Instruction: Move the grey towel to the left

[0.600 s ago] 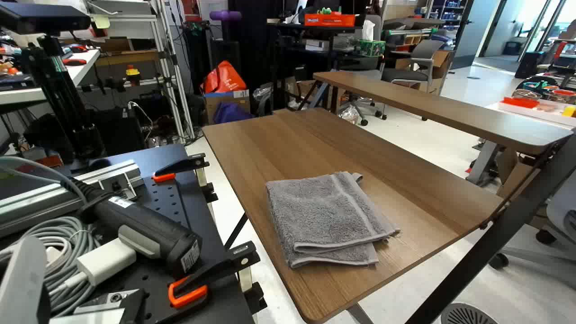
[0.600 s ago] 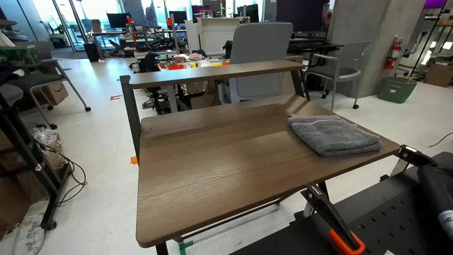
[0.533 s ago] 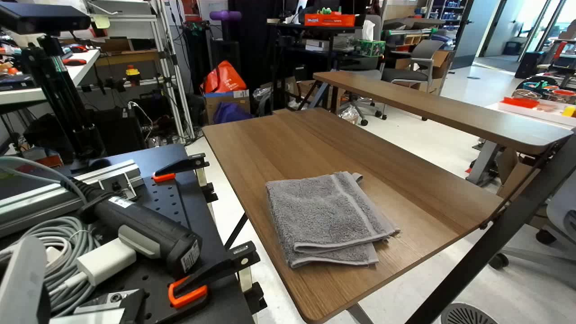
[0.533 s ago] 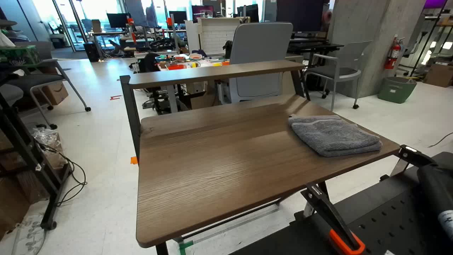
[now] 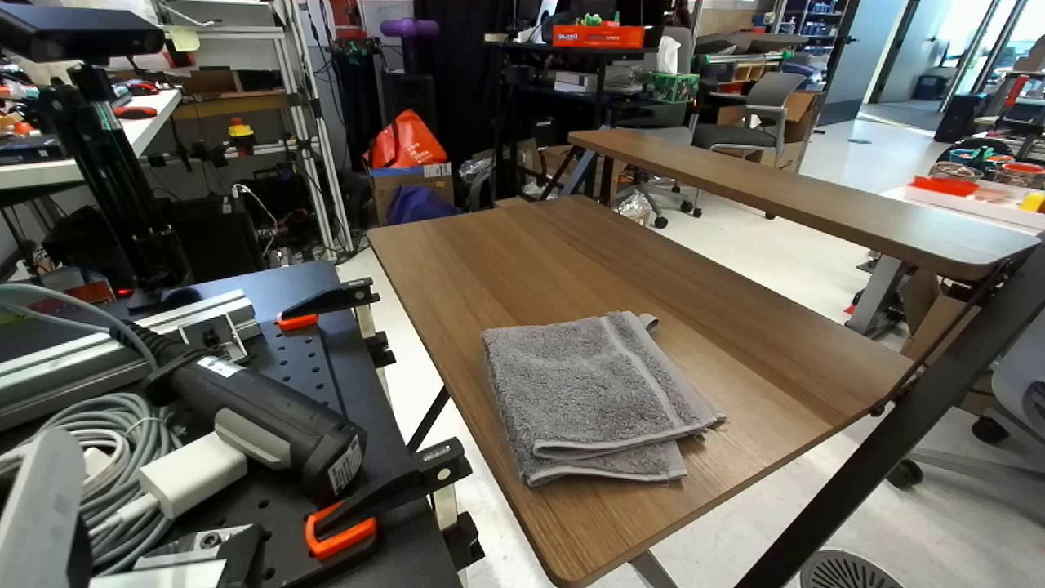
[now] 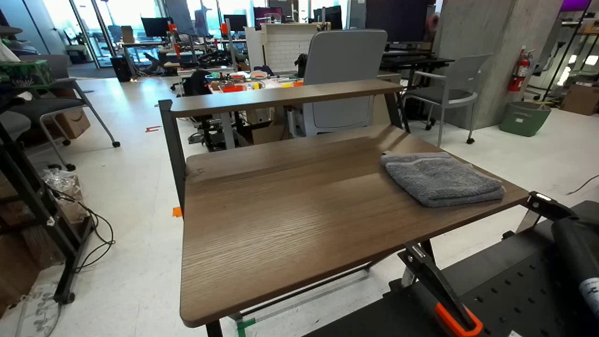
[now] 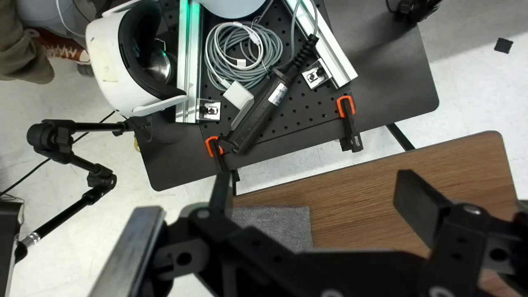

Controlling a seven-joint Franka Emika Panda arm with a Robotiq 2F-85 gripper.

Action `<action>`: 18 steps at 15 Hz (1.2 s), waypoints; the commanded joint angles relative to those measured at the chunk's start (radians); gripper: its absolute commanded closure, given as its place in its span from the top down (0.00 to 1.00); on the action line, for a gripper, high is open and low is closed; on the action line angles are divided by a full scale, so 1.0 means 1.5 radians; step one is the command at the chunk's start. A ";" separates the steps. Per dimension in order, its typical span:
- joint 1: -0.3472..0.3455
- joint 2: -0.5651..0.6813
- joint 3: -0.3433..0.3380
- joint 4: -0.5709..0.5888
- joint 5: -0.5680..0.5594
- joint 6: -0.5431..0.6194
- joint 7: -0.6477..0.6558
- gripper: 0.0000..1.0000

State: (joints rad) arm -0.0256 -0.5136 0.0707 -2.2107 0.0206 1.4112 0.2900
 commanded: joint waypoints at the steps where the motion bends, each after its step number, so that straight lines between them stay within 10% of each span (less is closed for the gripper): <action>1: -0.020 0.056 -0.014 -0.017 -0.011 0.044 0.004 1.00; 18: -0.042 0.324 -0.059 -0.076 -0.124 0.489 0.255 1.00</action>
State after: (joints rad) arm -0.0940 -0.0635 -0.0157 -2.2983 -0.0930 2.0290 0.5523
